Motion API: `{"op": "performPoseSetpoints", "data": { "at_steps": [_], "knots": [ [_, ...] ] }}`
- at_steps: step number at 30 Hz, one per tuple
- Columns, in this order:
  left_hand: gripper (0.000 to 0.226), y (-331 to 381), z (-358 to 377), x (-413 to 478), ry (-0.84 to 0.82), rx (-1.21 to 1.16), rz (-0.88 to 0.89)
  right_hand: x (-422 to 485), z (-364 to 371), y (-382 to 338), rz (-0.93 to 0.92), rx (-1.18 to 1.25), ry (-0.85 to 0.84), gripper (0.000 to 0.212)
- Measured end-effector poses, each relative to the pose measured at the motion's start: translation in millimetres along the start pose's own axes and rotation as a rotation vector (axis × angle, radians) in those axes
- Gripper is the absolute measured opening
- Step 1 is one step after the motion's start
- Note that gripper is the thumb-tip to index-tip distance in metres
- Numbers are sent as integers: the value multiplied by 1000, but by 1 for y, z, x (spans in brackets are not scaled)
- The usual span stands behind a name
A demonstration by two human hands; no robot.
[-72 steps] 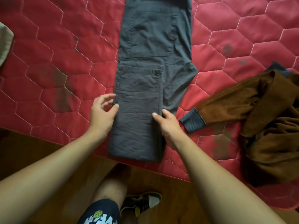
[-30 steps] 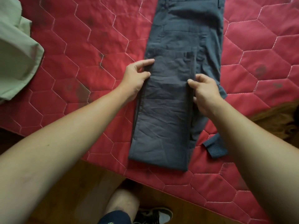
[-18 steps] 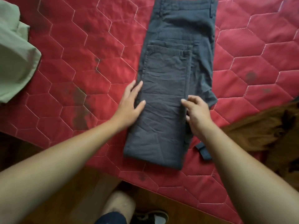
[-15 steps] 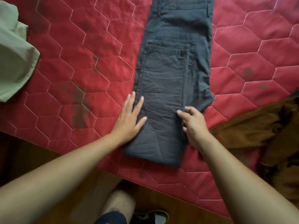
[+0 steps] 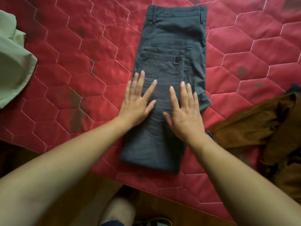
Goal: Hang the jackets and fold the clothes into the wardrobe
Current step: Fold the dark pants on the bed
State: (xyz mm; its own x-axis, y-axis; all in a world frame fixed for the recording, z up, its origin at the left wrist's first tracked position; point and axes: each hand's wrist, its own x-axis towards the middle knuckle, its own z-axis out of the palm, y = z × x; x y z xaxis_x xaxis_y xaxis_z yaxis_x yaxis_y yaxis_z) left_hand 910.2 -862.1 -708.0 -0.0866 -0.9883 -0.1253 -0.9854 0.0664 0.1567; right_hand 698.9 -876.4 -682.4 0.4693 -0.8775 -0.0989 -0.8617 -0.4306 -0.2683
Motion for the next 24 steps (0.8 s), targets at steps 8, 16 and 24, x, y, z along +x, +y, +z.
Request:
{"op": "performPoseSetpoints", "data": {
  "at_steps": [8,16,24],
  "knots": [
    [64,-18,-6,40,6,-203,-86,39,15,22,120,13,-139,87],
    [31,-36,-35,118,56,-923,-391,136,-26,18,606,860,23,34],
    [25,-60,-59,175,129,-915,-278,186,-70,43,354,594,85,36]
  ]
}}
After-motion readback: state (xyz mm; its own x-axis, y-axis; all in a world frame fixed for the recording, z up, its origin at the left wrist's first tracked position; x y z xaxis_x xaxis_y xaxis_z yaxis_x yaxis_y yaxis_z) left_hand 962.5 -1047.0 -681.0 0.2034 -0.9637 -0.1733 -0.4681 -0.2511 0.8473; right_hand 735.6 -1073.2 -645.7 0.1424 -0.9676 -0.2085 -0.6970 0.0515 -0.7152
